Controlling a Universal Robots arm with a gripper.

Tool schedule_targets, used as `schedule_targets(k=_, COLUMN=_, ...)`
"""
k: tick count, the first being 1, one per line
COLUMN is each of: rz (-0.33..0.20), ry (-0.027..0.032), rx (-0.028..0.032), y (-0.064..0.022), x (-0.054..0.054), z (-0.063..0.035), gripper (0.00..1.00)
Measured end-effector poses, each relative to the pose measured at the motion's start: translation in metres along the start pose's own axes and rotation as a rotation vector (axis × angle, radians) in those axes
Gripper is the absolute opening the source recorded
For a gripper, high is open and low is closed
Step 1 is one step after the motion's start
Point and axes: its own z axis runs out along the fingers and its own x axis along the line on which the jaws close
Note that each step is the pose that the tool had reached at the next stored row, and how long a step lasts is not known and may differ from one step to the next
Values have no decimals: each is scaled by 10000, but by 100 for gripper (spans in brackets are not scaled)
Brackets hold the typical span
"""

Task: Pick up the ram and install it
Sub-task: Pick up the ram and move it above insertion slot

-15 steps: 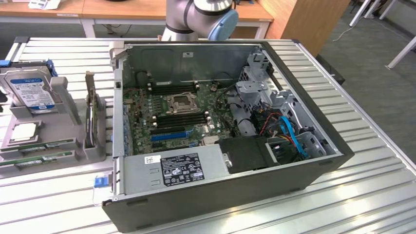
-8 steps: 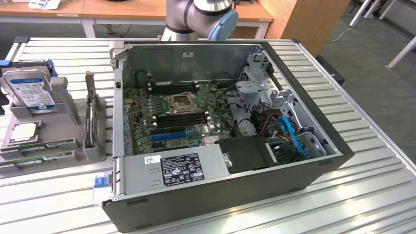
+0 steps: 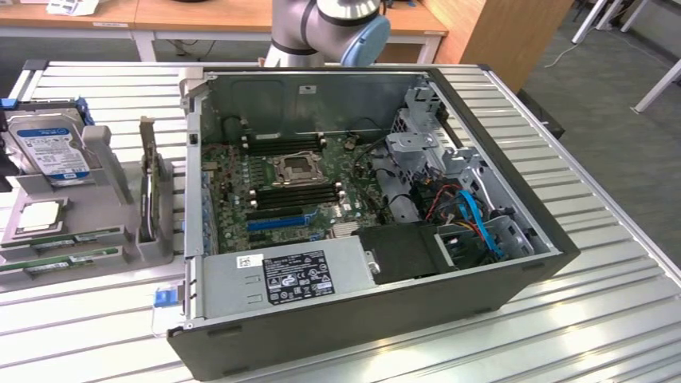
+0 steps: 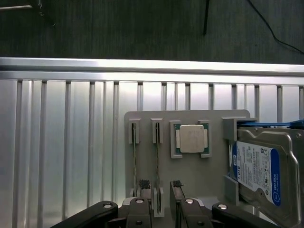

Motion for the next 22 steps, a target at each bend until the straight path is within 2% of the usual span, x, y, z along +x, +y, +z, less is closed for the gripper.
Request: schedule_targets(k=22, rz=1, ry=1, rx=0, y=0, x=7, z=302, gripper=29)
